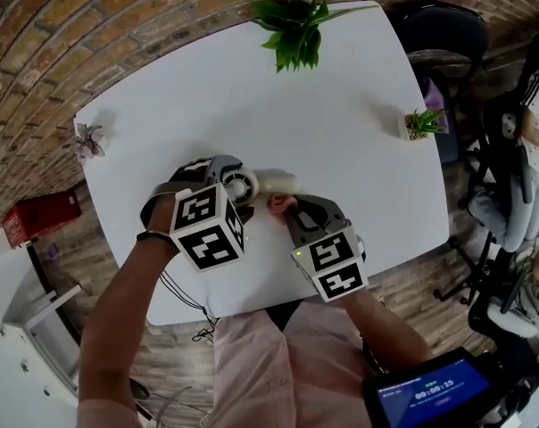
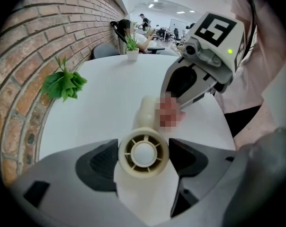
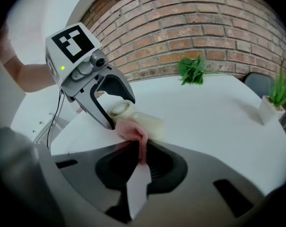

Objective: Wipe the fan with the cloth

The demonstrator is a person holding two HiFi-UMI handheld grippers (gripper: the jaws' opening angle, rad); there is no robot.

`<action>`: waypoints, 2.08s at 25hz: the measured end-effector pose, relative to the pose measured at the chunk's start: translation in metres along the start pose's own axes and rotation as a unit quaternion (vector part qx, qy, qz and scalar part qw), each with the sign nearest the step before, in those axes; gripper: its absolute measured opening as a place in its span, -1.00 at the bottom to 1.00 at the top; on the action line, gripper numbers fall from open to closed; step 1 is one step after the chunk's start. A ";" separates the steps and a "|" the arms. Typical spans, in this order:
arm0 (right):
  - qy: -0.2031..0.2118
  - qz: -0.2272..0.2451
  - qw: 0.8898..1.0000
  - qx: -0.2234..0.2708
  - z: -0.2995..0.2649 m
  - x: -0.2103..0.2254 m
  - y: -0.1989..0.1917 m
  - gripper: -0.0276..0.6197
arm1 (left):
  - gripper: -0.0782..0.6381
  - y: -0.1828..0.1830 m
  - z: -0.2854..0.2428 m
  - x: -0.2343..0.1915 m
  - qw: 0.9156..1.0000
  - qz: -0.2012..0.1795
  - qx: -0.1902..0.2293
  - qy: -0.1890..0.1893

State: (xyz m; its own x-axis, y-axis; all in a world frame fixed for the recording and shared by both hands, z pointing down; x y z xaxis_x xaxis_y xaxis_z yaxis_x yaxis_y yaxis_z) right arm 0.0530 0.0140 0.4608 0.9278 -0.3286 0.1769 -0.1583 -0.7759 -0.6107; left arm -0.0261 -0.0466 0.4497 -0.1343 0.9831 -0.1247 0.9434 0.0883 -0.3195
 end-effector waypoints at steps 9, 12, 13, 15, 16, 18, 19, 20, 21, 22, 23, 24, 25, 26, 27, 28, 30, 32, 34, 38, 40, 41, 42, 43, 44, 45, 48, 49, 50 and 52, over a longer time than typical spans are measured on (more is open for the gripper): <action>-0.018 -0.017 1.000 0.006 0.010 0.025 -0.005 -0.78 | 0.17 0.001 -0.001 0.000 1.000 -0.002 -0.007 0.001; -0.032 -0.027 0.999 0.010 0.012 0.040 -0.006 -0.78 | 0.17 0.001 -0.001 0.000 1.000 -0.006 -0.009 0.000; -0.038 -0.031 0.999 0.013 0.013 0.046 -0.005 -0.78 | 0.17 0.000 -0.001 0.001 1.000 -0.010 -0.010 -0.001; -0.051 -0.034 0.998 0.021 0.016 0.061 -0.003 -0.78 | 0.17 0.001 -0.002 0.002 1.000 -0.020 -0.015 -0.005; -0.058 -0.034 0.997 0.025 0.018 0.069 -0.001 -0.78 | 0.18 0.001 -0.002 0.003 0.999 -0.027 -0.018 -0.007; -0.070 -0.028 0.997 0.033 0.023 0.085 0.006 -0.78 | 0.18 0.002 -0.002 0.005 0.999 -0.046 -0.027 -0.014; -0.073 -0.024 0.996 0.036 0.025 0.091 0.009 -0.78 | 0.18 0.003 -0.003 0.006 0.998 -0.058 -0.032 -0.017; -0.075 -0.019 0.996 0.039 0.026 0.097 0.013 -0.78 | 0.18 0.004 -0.003 0.007 0.996 -0.072 -0.038 -0.022; -0.074 -0.013 0.996 0.040 0.026 0.100 0.017 -0.78 | 0.18 0.005 -0.004 0.008 0.995 -0.088 -0.044 -0.027; -0.070 -0.003 0.997 0.040 0.025 0.102 0.020 -0.78 | 0.18 0.006 -0.004 0.009 0.993 -0.105 -0.050 -0.031; -0.066 0.009 0.997 0.040 0.024 0.101 0.023 -0.78 | 0.18 0.007 -0.004 0.010 0.990 -0.123 -0.058 -0.036; -0.060 0.024 0.997 0.040 0.022 0.099 0.026 -0.78 | 0.18 0.008 -0.005 0.011 0.987 -0.142 -0.066 -0.040; -0.053 0.041 0.997 0.038 0.020 0.096 0.029 -0.78 | 0.18 0.009 -0.006 0.012 0.983 -0.161 -0.075 -0.044; -0.044 0.058 0.997 0.037 0.017 0.091 0.031 -0.78 | 0.18 0.010 -0.006 0.013 0.979 -0.179 -0.084 -0.048; -0.031 0.075 0.996 0.035 0.015 0.085 0.032 -0.78 | 0.18 0.011 -0.007 0.014 0.975 -0.196 -0.091 -0.052; -0.014 0.093 0.995 0.033 0.011 0.076 0.034 -0.78 | 0.18 0.011 -0.007 0.015 0.971 -0.210 -0.098 -0.055; 0.024 0.136 0.990 0.028 0.004 0.058 0.034 -0.78 | 0.18 0.013 -0.008 0.016 0.965 -0.233 -0.108 -0.059; 0.062 0.188 0.980 0.023 -0.004 0.040 0.033 -0.78 | 0.18 0.014 -0.009 0.017 0.960 -0.250 -0.114 -0.061; 0.106 0.251 0.962 0.020 -0.010 0.027 0.031 -0.78 | 0.18 0.014 -0.010 0.017 0.956 -0.263 -0.117 -0.063; 0.178 0.371 0.911 0.020 -0.016 0.016 0.032 -0.78 | 0.18 0.016 -0.011 0.018 0.951 -0.279 -0.120 -0.065; 0.195 0.415 0.888 0.023 -0.018 0.014 0.034 -0.78 | 0.18 0.016 -0.012 0.019 0.949 -0.284 -0.122 -0.065; 0.201 0.435 0.877 0.025 -0.019 0.012 0.034 -0.78 | 0.18 0.016 -0.012 0.019 0.948 -0.286 -0.124 -0.065; 0.206 0.454 0.867 0.029 -0.020 0.011 0.035 -0.78 | 0.18 0.016 -0.012 0.019 0.947 -0.288 -0.125 -0.065; 0.210 0.469 0.857 0.032 -0.020 0.009 0.036 -0.78 | 0.18 0.015 -0.012 0.019 0.947 -0.289 -0.127 -0.064; 0.216 0.482 0.849 0.036 -0.021 0.007 0.036 -0.78 | 0.18 0.015 -0.012 0.019 0.946 -0.289 -0.128 -0.064; 0.222 0.490 0.842 0.038 -0.021 0.006 0.035 -0.78 | 0.18 0.015 -0.012 0.019 0.947 -0.289 -0.129 -0.064; 0.248 0.497 0.831 0.034 -0.018 0.004 0.030 -0.78 | 0.18 0.015 -0.012 0.018 0.949 -0.282 -0.128 -0.062; 0.256 0.495 0.830 0.030 -0.016 0.004 0.028 -0.78 | 0.18 0.015 -0.012 0.018 0.950 -0.279 -0.128 -0.062; 0.262 0.492 0.830 0.027 -0.014 0.004 0.025 -0.79 | 0.18 0.015 -0.012 0.018 0.950 -0.277 -0.127 -0.062; 0.272 0.484 0.832 0.021 -0.010 0.005 0.019 -0.79 | 0.18 0.015 -0.013 0.018 0.951 -0.274 -0.128 -0.061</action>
State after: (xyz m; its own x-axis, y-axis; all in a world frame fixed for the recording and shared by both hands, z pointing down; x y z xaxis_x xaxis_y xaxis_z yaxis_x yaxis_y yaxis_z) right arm 0.0516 -0.0081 0.4576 0.0814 -0.9920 -0.0961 -0.7196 0.0082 -0.6944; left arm -0.0109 -0.0257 0.4546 -0.6466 0.7535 -0.1187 0.7625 0.6336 -0.1313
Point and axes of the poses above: the fingertips, and each gripper's own axes: z backward along the fingers, x to its right, y out of its top, the point moved 4 cm from there along z, backward along the fingers, and after that the axes turned 6 degrees about -y, right-handed, at the moved point
